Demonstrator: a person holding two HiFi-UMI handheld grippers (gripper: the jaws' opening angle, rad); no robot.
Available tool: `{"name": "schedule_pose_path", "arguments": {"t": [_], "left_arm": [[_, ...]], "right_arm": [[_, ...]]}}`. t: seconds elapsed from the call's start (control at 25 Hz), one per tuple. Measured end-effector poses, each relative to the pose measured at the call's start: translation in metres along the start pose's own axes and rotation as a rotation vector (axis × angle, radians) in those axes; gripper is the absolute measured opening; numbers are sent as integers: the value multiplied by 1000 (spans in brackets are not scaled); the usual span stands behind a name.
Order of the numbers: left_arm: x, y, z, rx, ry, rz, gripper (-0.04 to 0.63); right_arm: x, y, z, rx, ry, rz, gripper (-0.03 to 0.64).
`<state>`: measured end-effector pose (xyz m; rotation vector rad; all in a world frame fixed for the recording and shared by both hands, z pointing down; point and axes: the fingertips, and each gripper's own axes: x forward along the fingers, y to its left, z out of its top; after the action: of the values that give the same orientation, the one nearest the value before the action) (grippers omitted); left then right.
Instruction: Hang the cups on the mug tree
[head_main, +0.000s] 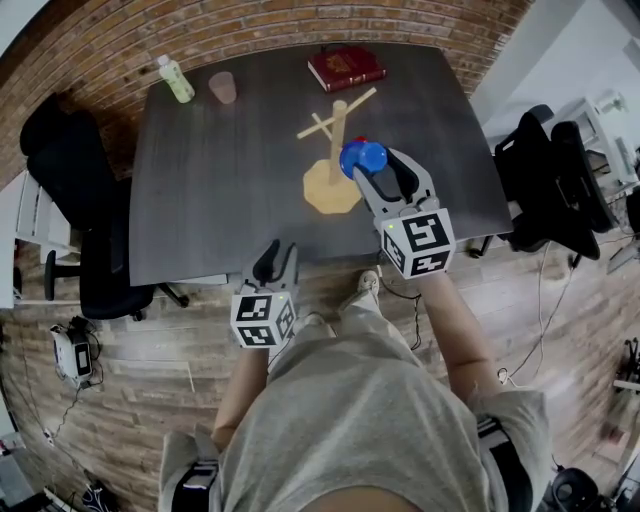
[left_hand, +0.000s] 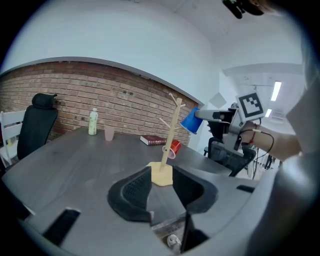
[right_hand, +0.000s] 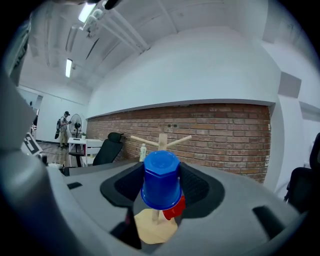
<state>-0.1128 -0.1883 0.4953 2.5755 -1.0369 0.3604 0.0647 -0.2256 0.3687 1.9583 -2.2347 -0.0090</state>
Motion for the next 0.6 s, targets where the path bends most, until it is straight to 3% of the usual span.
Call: {"name": "schedule_pose_path", "arguments": {"t": [0.6], "left_arm": [[-25,28,-12,-26,8,21,120]], "right_arm": [[16,13,-42,95,75,-67,225]]}}
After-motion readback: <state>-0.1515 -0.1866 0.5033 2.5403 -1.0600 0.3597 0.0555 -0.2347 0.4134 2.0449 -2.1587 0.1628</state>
